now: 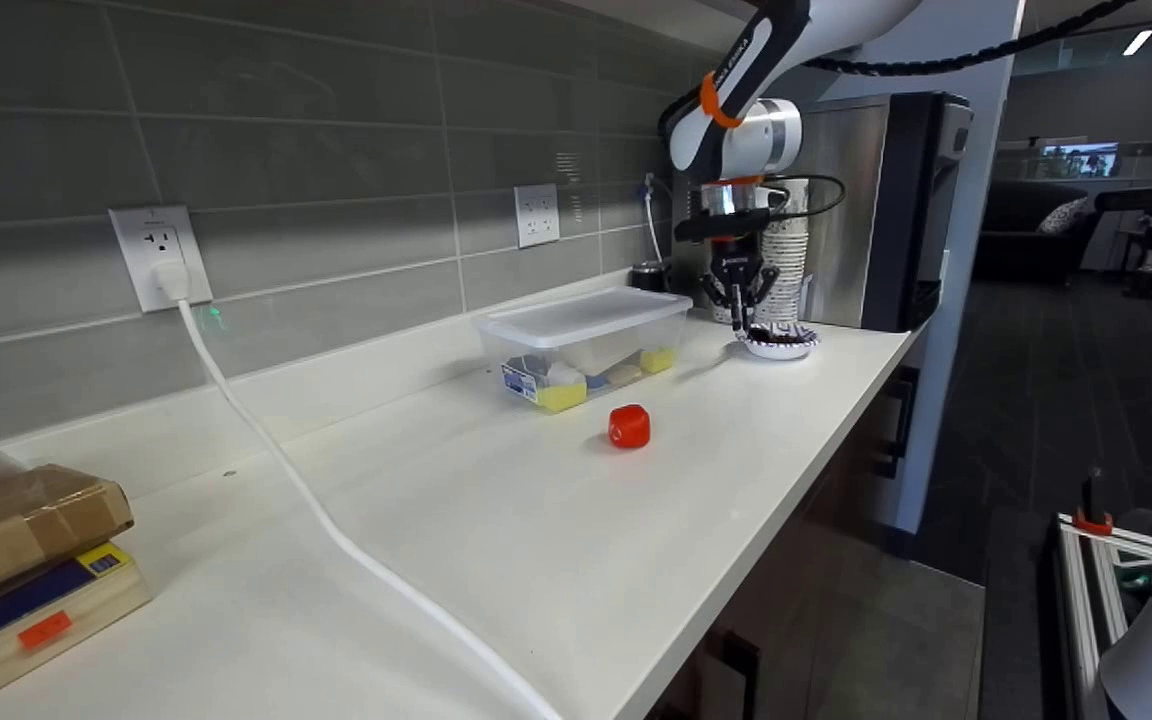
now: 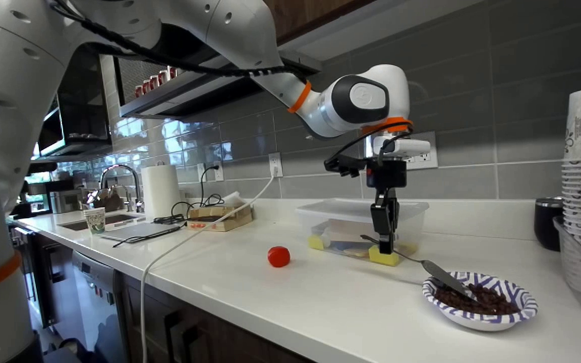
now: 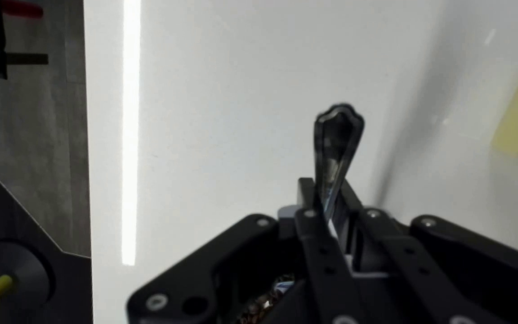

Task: Use the silver spatula to stir the contents of the white plate

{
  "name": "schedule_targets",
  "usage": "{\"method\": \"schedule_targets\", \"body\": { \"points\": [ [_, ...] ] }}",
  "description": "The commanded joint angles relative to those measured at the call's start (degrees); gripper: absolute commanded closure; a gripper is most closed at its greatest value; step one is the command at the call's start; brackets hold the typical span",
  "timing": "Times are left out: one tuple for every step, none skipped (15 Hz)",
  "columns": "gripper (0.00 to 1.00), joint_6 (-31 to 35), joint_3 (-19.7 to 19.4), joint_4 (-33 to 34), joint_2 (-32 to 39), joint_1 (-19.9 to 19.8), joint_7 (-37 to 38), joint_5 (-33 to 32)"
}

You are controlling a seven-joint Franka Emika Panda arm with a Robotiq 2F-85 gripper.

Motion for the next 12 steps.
{"method": "schedule_targets", "body": {
  "points": [
    [0.97,4.3,-0.7,-6.5,-4.7,3.2,3.4,-6.3],
    [0.97,4.8,-0.7,-7.1,-5.1,3.6,4.2,-7.7],
    [0.97,5.9,-0.7,-7.8,-5.5,4.1,5.4,-9.1],
    [0.97,6.4,-0.6,-8.2,-5.8,4.4,6.2,-10.0],
    [0.97,7.1,-0.5,-8.5,-6.0,4.6,7.0,-10.6],
    [0.97,8.3,-0.5,-8.9,-6.1,4.8,8.1,-11.5],
    [0.97,9.0,-0.6,-9.2,-6.0,4.9,9.1,-12.2],
    [0.97,9.3,-0.6,-9.5,-5.8,5.0,9.9,-12.8],
    [0.97,10.1,-0.9,-9.8,-5.7,5.1,11.2,-14.0],
    [0.97,10.9,-1.0,-10.2,-5.6,5.3,12.4,-15.0],
    [0.97,11.4,-1.2,-10.5,-5.5,5.3,13.5,-16.0],
    [0.97,11.7,-1.3,-10.7,-5.3,5.1,14.2,-16.7]
  ]
}}
